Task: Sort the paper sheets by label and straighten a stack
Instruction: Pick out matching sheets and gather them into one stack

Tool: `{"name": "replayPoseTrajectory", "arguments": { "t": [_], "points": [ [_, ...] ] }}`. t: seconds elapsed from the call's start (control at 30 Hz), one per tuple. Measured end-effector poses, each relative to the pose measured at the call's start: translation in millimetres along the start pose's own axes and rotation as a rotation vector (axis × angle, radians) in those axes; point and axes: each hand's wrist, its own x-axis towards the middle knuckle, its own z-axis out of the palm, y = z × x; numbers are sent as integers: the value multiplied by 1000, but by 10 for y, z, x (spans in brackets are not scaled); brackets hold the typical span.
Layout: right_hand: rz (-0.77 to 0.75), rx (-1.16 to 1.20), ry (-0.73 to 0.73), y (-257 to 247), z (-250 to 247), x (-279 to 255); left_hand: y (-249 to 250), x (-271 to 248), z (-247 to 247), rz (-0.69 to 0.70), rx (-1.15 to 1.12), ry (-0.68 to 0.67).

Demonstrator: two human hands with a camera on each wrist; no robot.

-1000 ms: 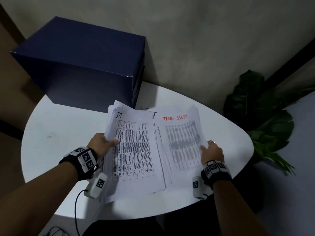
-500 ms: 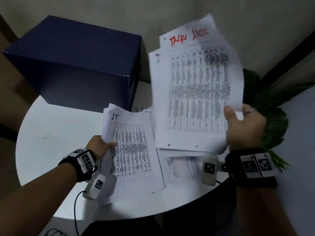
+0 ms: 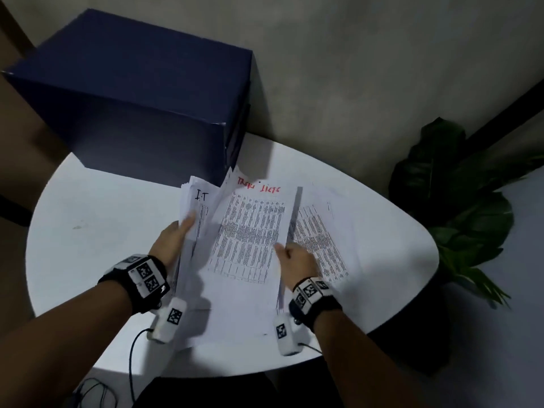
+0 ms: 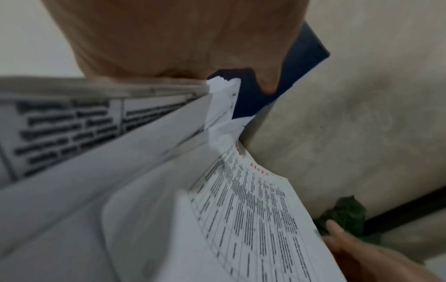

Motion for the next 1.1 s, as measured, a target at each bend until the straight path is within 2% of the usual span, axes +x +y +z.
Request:
{"name": "replayPoseTrajectory", "arguments": {
  "t": [0.07,0.13,0.2,0.27,0.33,0.53,0.67,0.8,0.9,1.0,1.1],
  "points": [
    [28,-121,130,195,-281,234,-33,18,75,79,290,126],
    [166,-288,209,472,-585,498,-82,26,144,109,507,216],
    [290,-420,132,663,-741,674,-101,28,189,94,602,233],
    [286,-483,71,691,-770,737,-123,30,188,96,594,229],
    [258,-491,70,684,-731,784,-147,21,141,98,605,223],
    [290,-107,113,562,-627,765,-141,-55,43,78,601,205],
    [191,7,214,274,-822,495,-100,-75,53,99,602,203],
    [-100,-43,565,-135,-1398,69,-103,-86,59,87,599,205],
    [-253,133,811,-404,-1862,-199,-108,-85,58,82,593,197],
    [-277,310,764,-537,-2054,-346,-81,-115,83,67,575,184],
    [-187,374,612,-401,-1750,-261,-67,-162,139,91,543,139]
  ]
}}
